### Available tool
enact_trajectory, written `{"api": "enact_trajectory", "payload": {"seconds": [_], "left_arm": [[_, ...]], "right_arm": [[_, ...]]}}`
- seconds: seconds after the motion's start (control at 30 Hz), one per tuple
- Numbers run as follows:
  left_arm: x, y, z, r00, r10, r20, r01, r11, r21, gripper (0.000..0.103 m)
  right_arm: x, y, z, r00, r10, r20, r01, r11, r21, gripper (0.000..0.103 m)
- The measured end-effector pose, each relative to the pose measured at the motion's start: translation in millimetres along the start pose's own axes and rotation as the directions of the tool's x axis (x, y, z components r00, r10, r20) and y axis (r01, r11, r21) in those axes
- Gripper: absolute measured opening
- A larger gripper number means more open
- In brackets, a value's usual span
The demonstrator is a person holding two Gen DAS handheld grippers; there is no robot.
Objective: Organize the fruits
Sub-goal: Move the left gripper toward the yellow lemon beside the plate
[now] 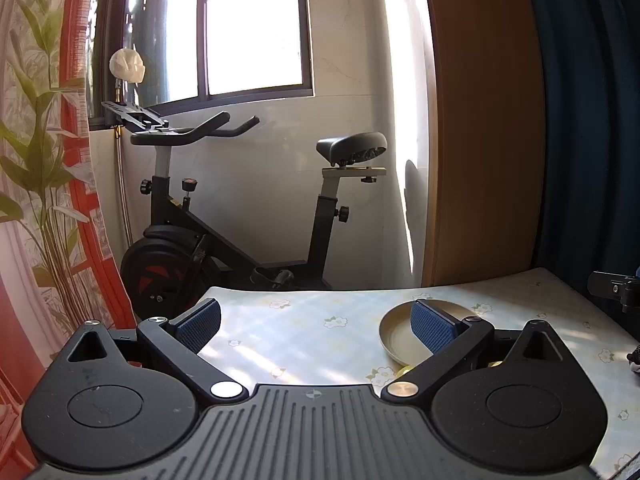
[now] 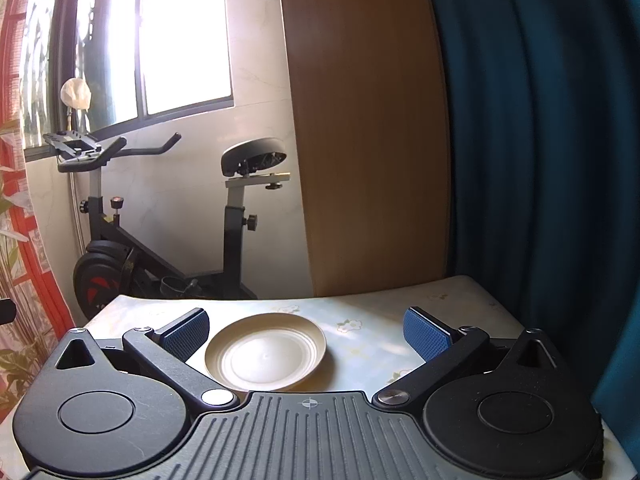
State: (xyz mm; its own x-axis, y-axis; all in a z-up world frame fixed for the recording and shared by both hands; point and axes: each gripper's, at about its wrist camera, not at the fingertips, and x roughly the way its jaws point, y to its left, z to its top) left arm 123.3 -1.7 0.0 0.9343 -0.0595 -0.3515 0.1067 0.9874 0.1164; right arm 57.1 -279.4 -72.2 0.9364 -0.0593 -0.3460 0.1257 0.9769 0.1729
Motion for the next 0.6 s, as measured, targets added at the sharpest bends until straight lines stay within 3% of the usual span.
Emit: {"api": "enact_trajectory", "payload": {"seconds": [0.17,0.3,0.43,0.6], "left_arm": [[26,-8,3,0.999,0.030,0.016,-0.030,0.998,0.057,0.095],[48,-11,6,1.000,0.019,0.001,-0.019,0.999,0.035,0.095],[69,-12,3,0.998,-0.049,-0.036,0.047,0.997,-0.062,0.094],[93,-26,-7,0.993,-0.090,-0.077,0.087,0.996,-0.030,0.092]], "right_arm": [[32,-7,-11,0.999,0.026,-0.033,-0.027,0.999,-0.037,0.103],[54,-5,-15,0.996,0.013,-0.087,-0.023,0.993,-0.116,0.103],[73,-10,-20,0.992,0.032,-0.123,-0.049,0.990,-0.133,0.103],[88,-6,-31,0.991,0.010,-0.132,-0.042,0.970,-0.239,0.103]]}}
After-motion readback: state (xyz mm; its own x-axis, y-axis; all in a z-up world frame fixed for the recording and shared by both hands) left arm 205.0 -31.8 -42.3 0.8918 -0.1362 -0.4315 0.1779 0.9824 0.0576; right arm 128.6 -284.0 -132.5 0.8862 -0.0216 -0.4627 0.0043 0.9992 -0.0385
